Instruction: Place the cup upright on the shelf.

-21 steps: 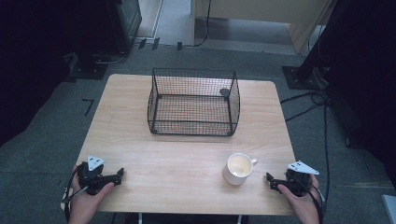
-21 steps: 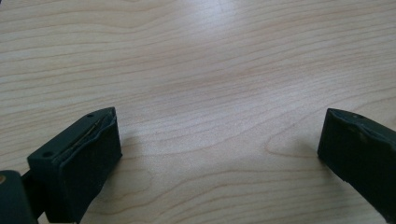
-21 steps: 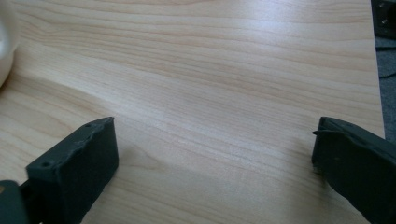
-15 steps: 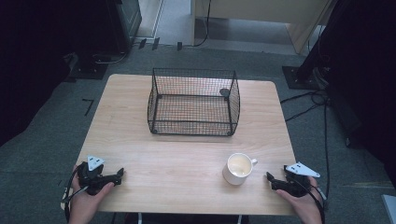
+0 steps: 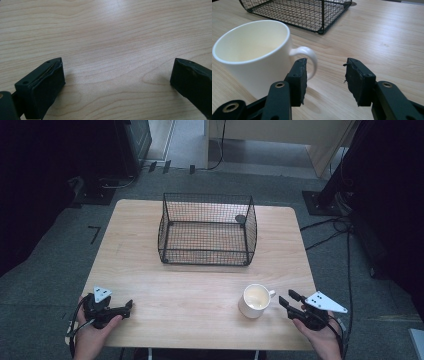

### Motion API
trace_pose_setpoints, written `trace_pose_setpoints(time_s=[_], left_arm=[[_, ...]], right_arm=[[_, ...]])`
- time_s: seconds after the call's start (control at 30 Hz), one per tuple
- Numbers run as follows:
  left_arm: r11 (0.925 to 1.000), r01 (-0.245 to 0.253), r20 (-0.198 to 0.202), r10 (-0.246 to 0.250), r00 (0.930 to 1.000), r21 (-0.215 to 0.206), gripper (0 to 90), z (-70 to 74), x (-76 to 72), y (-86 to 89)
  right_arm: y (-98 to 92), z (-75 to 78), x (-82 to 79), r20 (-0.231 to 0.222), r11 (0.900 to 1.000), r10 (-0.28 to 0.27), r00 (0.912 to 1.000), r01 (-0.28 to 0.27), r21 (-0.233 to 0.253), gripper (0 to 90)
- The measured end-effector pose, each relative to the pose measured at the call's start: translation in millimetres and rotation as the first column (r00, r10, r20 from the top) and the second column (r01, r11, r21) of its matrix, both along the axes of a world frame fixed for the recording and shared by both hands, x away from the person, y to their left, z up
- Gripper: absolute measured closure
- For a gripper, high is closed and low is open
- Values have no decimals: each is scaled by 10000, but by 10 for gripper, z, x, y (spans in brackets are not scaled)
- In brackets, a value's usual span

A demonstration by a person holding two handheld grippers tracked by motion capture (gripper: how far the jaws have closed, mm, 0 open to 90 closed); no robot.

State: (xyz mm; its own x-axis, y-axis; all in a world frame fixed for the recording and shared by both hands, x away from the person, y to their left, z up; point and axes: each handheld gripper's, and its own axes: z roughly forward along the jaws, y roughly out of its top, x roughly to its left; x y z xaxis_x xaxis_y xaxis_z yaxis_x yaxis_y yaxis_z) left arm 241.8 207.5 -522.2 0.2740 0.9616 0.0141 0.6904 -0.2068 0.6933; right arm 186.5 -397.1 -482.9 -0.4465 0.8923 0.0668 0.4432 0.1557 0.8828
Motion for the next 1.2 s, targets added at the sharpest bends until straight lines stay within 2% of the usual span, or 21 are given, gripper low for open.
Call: trace_pose_setpoints(time_s=[0.13, 0.2, 0.3, 0.53, 0.77, 0.93, 0.97, 1.2], left_arm=[[10000, -2, -2, 2, 10000, 0, 0, 0, 0, 0], [10000, -2, -1, 2, 10000, -2, 0, 0, 0, 0], [10000, 0, -1, 0, 10000, -1, 0, 0, 0, 0], [10000, -1, -1, 1, 10000, -2, 0, 0, 0, 0], [10000, 0, -1, 0, 10000, -2, 0, 0, 0, 0], [10000, -1, -1, 1, 10000, 0, 0, 0, 0, 0], [10000, -3, -2, 3, 10000, -2, 0, 0, 0, 0], [10000, -2, -2, 2, 10000, -1, 0, 0, 0, 0]], right_arm=[[120, -19, 25, -143, 9998, 163, 9998, -161, 88, 540], [155, -39, 45, -205, 10000, 49, 9998, -50, -36, 551], [186, -63, 73, -134, 10000, -12, 9999, 13, 59, 585], [288, -149, 153, -329, 9998, 64, 9994, -70, -200, 616], [313, -184, 234, -254, 9988, -367, 9990, 374, 304, 730], [312, -234, 276, -264, 9943, -708, 9971, 727, 782, 730], [319, -259, 300, -256, 9930, -729, 9970, 750, 915, 795], [370, -229, 271, -189, 9913, -1068, 9941, 1079, 749, 829]])
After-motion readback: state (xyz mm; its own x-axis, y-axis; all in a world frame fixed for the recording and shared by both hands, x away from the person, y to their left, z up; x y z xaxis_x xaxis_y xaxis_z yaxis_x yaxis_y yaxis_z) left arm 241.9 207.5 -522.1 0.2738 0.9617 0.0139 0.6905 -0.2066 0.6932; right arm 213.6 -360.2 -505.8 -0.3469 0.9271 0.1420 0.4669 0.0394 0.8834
